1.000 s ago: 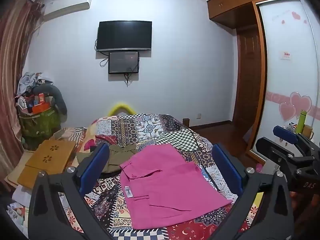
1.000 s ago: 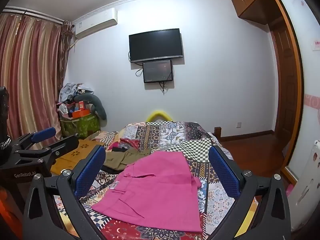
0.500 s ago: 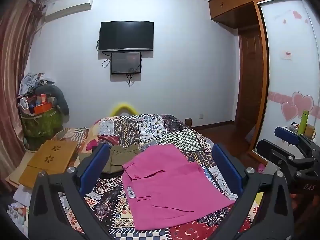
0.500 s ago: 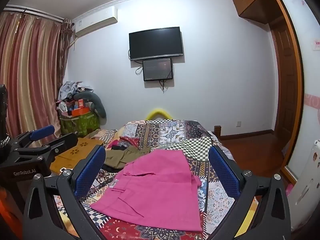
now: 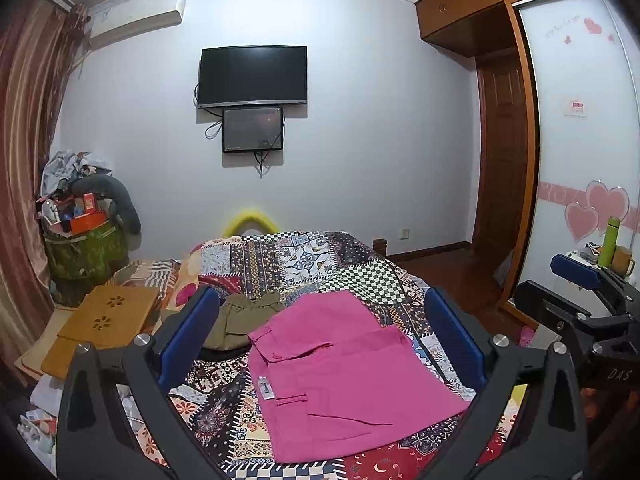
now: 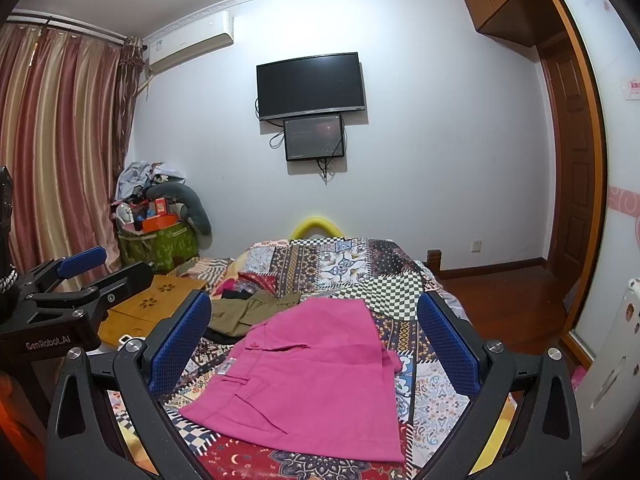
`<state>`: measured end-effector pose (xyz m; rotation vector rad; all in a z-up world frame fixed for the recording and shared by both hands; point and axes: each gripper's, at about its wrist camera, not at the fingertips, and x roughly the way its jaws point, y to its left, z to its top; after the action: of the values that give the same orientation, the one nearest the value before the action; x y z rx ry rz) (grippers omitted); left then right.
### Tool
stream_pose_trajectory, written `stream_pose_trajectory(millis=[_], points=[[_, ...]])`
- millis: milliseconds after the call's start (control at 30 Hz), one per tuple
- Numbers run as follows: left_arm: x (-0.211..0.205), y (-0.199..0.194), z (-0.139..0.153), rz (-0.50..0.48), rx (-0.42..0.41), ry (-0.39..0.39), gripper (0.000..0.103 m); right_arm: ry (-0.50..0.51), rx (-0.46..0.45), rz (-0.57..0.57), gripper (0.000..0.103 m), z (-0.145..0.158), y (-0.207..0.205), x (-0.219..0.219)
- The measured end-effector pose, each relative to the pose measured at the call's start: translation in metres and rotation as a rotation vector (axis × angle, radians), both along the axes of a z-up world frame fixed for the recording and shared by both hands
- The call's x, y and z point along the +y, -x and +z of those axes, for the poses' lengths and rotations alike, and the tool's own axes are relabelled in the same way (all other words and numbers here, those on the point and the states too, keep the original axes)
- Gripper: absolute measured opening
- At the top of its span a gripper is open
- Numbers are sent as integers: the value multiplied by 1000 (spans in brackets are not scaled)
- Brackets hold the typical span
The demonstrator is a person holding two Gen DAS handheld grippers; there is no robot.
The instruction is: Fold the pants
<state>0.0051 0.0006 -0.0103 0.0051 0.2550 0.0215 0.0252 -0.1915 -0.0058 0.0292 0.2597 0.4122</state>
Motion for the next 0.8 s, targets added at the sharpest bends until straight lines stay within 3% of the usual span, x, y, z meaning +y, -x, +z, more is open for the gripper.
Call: stream_pose_trajectory(millis=[800], points=[[-2, 2, 6, -6, -5, -4, 103, 2, -2, -1, 102, 1, -1, -1]])
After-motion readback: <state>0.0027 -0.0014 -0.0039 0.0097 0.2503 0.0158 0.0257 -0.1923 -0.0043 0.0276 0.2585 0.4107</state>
